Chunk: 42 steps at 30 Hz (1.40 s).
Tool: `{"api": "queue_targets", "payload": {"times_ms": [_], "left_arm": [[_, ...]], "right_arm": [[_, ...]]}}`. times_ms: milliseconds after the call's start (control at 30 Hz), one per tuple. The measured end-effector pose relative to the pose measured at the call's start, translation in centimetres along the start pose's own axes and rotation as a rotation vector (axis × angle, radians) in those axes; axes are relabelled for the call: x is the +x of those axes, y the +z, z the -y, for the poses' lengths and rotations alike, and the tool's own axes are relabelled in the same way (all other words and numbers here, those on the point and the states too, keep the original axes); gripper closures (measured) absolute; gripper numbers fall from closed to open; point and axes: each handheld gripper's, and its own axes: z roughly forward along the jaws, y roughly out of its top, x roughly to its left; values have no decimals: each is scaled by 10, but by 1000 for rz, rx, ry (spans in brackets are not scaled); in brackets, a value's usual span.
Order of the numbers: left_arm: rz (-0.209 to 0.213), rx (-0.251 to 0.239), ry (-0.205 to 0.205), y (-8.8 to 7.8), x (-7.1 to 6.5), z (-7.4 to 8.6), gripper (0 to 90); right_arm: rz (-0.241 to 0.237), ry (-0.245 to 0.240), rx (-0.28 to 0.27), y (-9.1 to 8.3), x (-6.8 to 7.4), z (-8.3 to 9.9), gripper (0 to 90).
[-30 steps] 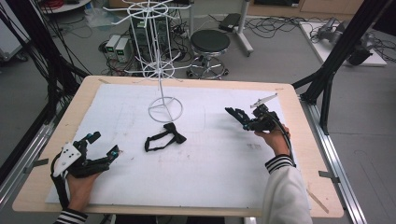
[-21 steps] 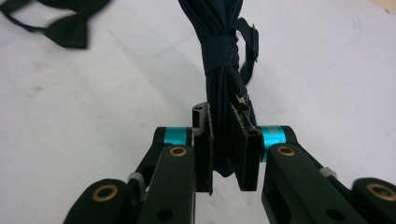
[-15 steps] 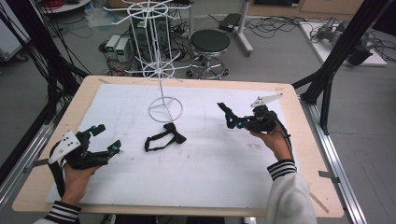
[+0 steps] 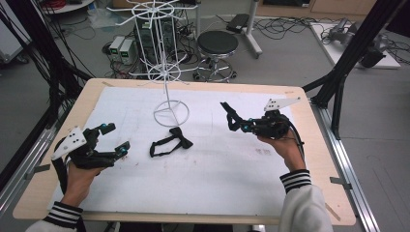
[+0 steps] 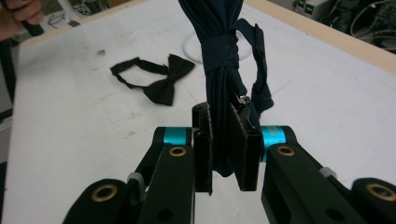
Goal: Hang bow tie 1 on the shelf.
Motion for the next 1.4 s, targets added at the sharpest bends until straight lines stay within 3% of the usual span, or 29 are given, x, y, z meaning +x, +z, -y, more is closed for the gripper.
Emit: {"api": "queue_targets", "payload": {"times_ms": [467, 600, 767, 1033, 1400], "left_arm": [[141, 34, 63, 19, -9, -30, 130], [185, 39, 62, 23, -12, -38, 130], [219, 47, 91, 29, -15, -46, 130], [275, 62, 89, 41, -16, -54, 130], [400, 71, 126, 67, -27, -68, 131]], "right_arm": [[-114, -29, -76, 3, 17, -8, 808], [-149, -33, -80, 6, 23, -10, 808], [-197, -50, -89, 12, 31, -12, 808], [-255, -83, -99, 20, 42, -18, 806], [-346, -135, -91, 40, 61, -28, 805]]}}
